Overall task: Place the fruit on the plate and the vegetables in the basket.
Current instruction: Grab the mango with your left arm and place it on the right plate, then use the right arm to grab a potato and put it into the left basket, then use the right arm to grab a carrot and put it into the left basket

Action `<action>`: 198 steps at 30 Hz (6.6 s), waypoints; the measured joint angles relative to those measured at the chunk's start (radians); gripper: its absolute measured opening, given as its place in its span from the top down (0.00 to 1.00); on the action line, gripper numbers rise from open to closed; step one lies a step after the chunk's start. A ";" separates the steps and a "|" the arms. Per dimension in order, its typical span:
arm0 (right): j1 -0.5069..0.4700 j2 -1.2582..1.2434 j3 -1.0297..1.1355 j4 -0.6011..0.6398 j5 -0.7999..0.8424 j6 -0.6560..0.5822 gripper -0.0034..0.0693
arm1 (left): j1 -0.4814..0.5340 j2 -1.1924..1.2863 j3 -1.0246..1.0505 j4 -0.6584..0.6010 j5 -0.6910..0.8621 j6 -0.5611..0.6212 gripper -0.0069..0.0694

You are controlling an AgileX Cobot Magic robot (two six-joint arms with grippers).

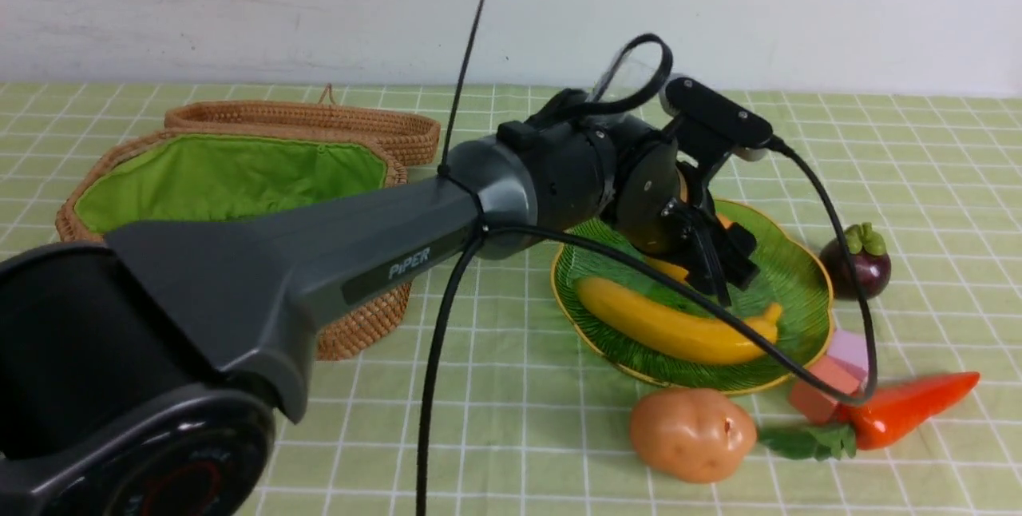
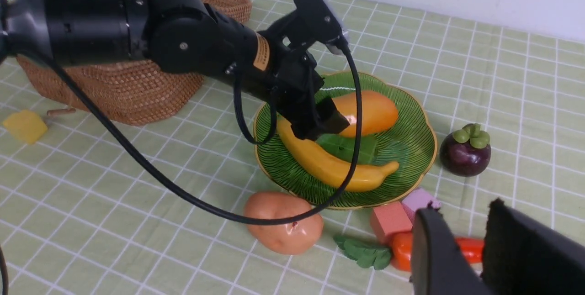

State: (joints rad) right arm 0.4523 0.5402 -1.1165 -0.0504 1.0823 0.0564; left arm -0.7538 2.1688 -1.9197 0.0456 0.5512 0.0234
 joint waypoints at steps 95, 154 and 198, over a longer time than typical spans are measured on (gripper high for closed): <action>0.160 1.162 -0.011 0.058 -0.247 -0.673 0.18 | 0.000 -1.639 0.940 -0.139 0.420 -0.101 0.93; 0.131 1.464 -1.132 0.496 0.128 -0.421 0.94 | 0.000 -1.667 0.880 0.143 0.463 -0.314 0.93; -0.491 1.084 0.085 0.232 -0.268 0.415 0.18 | 0.000 -1.666 0.958 -0.311 0.488 0.161 0.92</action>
State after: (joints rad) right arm -0.0390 1.6238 -1.0320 0.1820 0.8145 0.4710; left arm -0.7538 0.5027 -0.9620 -0.2655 1.0394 0.1846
